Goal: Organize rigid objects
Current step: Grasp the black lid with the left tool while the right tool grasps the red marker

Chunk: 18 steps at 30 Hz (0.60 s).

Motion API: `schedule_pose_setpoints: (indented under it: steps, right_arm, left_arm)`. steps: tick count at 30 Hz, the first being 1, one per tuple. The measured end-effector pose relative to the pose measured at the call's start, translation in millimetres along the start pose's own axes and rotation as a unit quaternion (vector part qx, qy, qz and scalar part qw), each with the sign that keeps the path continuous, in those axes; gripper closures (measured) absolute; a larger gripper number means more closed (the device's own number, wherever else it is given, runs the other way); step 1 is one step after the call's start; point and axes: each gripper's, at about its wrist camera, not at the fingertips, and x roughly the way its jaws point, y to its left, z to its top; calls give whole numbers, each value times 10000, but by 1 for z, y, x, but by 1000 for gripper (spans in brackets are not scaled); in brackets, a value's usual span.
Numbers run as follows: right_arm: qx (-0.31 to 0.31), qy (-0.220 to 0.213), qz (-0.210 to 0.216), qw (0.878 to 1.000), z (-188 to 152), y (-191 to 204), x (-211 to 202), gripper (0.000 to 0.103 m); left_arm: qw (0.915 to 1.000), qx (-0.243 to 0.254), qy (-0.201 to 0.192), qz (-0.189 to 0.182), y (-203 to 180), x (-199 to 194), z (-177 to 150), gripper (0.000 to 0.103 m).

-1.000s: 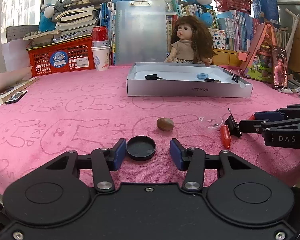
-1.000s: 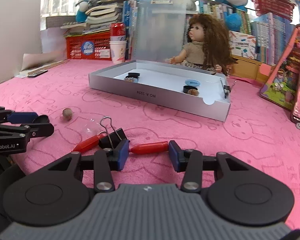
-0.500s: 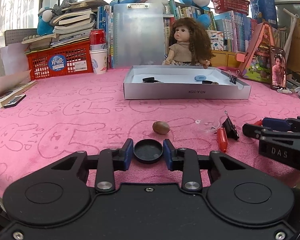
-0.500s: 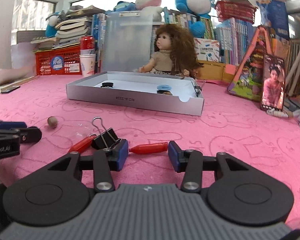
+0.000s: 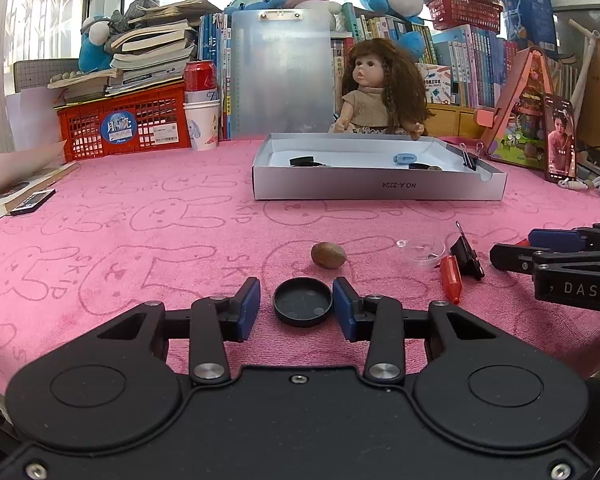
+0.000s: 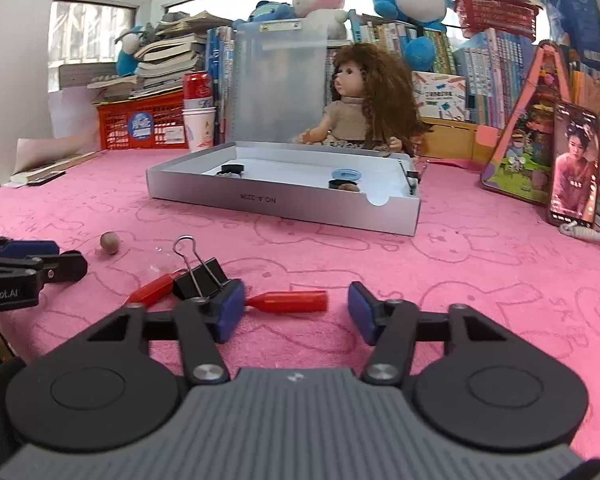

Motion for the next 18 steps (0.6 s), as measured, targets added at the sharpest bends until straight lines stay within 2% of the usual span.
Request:
schedule_pose_setpoints:
  steps: [1,9,11,13,18]
  right_arm:
    - [-18,-4,33,10000,0,0,0,54]
    - [-40,-63,-68,9999,-3,6,-3,54]
    - [-21,-60,-97,9999,-3,7,-3,54]
    - [-5,-58,-118,9999,-3,8,-3,54]
    - [53,-31,-204,9998,-1,9,-2,54]
  left_arm:
    - [10000,-5,-6,-4,0,0,0,64]
    - [10000,-17,-41,38,-2,1,-1,64]
    - [10000,-23,-42,20,-2,2,-1,67]
    - [10000,-4,-58,32,-2,2,0,73]
    - [10000,20,-71,30,-3,1,3,73]
